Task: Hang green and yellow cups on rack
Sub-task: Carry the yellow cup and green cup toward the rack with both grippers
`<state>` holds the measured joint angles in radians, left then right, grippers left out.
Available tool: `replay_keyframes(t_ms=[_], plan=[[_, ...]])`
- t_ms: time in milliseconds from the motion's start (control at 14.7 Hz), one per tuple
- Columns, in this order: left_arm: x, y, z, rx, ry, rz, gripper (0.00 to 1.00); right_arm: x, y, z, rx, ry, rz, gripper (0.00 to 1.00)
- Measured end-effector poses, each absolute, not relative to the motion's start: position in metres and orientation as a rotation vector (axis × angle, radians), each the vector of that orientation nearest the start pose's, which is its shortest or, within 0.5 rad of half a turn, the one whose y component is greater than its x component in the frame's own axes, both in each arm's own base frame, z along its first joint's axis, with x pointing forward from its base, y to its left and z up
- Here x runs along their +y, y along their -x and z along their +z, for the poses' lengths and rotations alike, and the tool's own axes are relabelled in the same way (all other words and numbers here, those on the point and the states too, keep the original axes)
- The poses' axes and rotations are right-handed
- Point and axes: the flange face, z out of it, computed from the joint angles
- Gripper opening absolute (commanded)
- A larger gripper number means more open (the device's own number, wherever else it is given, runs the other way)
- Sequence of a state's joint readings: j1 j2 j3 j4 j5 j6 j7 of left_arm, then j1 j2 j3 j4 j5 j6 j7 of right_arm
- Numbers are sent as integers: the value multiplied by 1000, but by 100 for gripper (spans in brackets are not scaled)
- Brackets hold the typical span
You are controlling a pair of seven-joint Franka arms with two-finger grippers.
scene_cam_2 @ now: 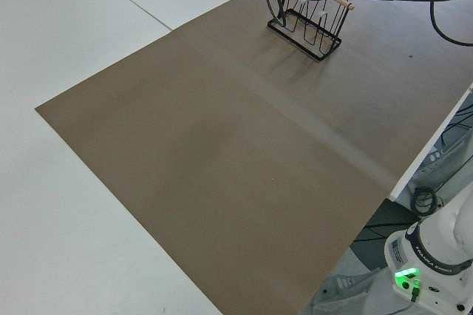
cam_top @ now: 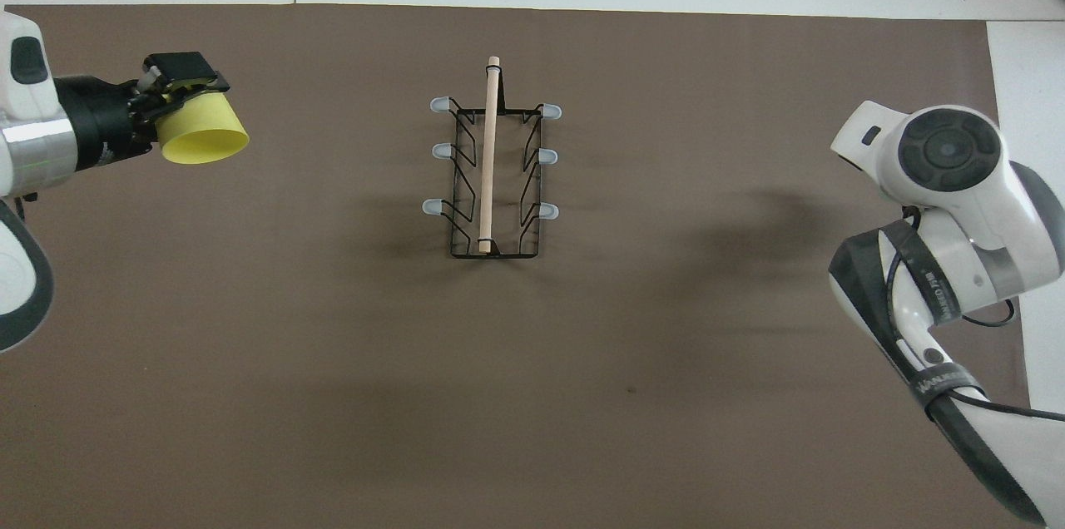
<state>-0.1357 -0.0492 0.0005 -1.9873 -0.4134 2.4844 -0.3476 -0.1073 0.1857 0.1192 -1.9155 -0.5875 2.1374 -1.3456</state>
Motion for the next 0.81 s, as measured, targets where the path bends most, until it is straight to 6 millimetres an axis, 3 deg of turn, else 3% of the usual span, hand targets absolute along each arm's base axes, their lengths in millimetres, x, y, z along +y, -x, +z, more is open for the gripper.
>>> replay_keyframes(t_ms=[136,272,611,815], plan=[[-104,-563,520,-782,3391,-873,0,-24,-609,430,2012,-1919,-321,0],[-122,-546,506,-819,3425,-679,0,-26,-605,440,2002,-1979,-306,0],[-109,-540,522,-862,3425,-626,0,-39,-585,491,1968,-2331,-317,0],[-112,-539,523,-805,3434,-584,0,-67,-575,519,1943,-2584,-96,0]])
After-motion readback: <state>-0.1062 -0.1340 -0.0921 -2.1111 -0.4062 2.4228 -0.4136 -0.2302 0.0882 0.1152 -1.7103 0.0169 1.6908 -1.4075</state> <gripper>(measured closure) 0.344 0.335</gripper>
